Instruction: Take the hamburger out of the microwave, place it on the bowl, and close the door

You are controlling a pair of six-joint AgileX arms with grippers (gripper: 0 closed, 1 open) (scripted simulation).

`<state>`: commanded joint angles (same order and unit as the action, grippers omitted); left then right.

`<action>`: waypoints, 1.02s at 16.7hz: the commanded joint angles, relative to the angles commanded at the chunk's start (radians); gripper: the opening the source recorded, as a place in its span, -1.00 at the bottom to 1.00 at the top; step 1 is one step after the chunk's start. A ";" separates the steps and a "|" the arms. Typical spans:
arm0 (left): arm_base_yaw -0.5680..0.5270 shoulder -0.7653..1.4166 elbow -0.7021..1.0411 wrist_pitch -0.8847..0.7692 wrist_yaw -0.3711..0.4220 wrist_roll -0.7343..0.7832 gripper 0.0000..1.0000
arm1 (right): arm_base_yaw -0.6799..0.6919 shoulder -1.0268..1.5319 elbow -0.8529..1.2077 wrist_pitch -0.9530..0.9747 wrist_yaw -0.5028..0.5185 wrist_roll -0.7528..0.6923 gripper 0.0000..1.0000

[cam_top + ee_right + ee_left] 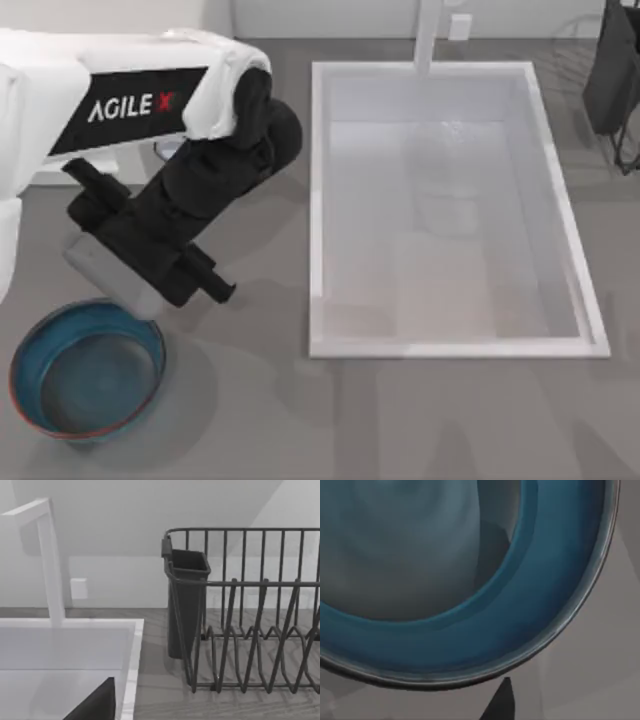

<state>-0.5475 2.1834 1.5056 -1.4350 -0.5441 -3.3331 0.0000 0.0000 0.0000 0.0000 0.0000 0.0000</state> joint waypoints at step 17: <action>-0.096 0.245 0.026 -0.303 -0.107 0.507 -1.00 | 0.000 0.000 0.000 0.000 0.000 0.000 1.00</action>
<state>-0.6431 2.4283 1.5315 -1.7376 -0.6513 -2.8264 0.0000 0.0000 0.0000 0.0000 0.0000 0.0000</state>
